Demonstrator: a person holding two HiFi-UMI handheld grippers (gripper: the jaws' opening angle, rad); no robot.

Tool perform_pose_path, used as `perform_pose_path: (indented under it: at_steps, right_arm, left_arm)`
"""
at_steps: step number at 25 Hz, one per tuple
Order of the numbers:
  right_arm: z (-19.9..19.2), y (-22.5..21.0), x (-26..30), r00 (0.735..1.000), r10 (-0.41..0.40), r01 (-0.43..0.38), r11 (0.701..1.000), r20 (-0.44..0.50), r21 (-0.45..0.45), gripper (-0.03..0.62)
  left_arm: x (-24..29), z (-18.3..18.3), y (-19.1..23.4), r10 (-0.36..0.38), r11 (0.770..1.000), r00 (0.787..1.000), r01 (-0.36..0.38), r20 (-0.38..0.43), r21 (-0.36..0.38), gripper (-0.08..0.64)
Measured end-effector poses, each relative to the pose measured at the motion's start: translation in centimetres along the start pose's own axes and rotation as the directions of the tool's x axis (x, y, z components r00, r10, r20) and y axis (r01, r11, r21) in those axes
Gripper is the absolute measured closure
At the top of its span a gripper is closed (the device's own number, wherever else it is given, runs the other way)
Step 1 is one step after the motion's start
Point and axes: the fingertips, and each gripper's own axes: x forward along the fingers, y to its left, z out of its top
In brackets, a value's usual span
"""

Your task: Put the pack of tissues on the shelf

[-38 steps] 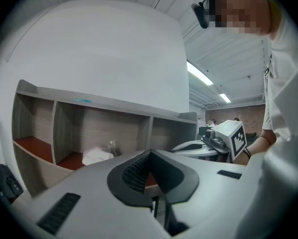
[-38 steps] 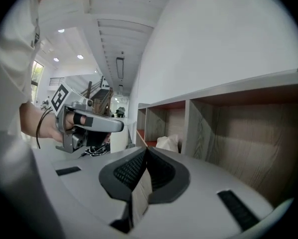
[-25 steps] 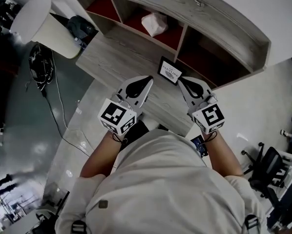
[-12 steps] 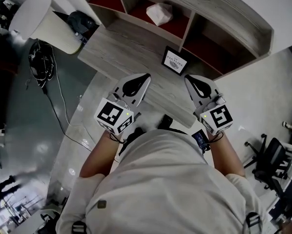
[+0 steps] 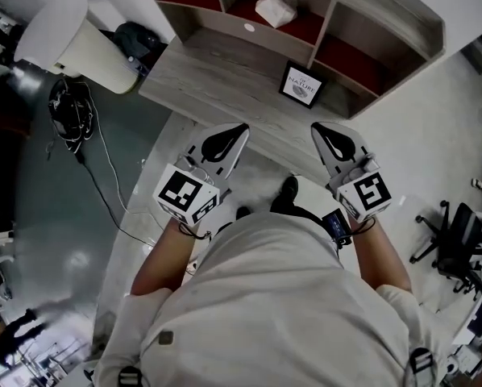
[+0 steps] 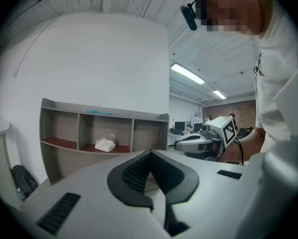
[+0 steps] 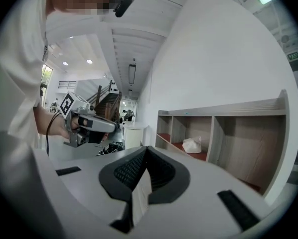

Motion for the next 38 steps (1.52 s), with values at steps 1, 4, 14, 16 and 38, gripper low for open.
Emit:
perform_pose_path:
  at_steps: [1, 4, 14, 16, 38]
  right_arm:
    - [0.3, 0.9, -0.2, 1.000, -0.005, 0.005, 1.000, 0.001, -0.006, 0.572]
    - [1.0, 3.6, -0.9, 1.000, -0.024, 0.024, 0.999, 0.006, -0.023, 0.572]
    - [2.8, 11.0, -3.6, 0.995, -0.095, 0.096, 0.995, 0.012, -0.032, 0.572]
    - [2.9, 12.2, -4.3, 0.994, -0.109, 0.109, 0.993, 0.013, -0.033, 0.572]
    - [2.7, 18.3, -4.6, 0.994, -0.103, 0.103, 0.995, 0.030, -0.017, 0.572]
  left_arm:
    - [-0.9, 0.3, -0.1, -0.003, 1.000, 1.000, 0.003, 0.007, 0.000, 0.545]
    - [-3.5, 0.9, -0.3, -0.008, 1.000, 0.999, 0.008, 0.033, 0.001, 0.545]
    - [-10.6, 1.2, -2.4, -0.063, 0.998, 0.996, 0.062, 0.067, 0.010, 0.545]
    - [-11.6, 1.0, -2.9, -0.068, 0.998, 0.994, 0.068, 0.080, 0.000, 0.545]
    - [-15.9, -1.0, -4.1, -0.078, 0.996, 0.994, 0.081, 0.082, -0.024, 0.545]
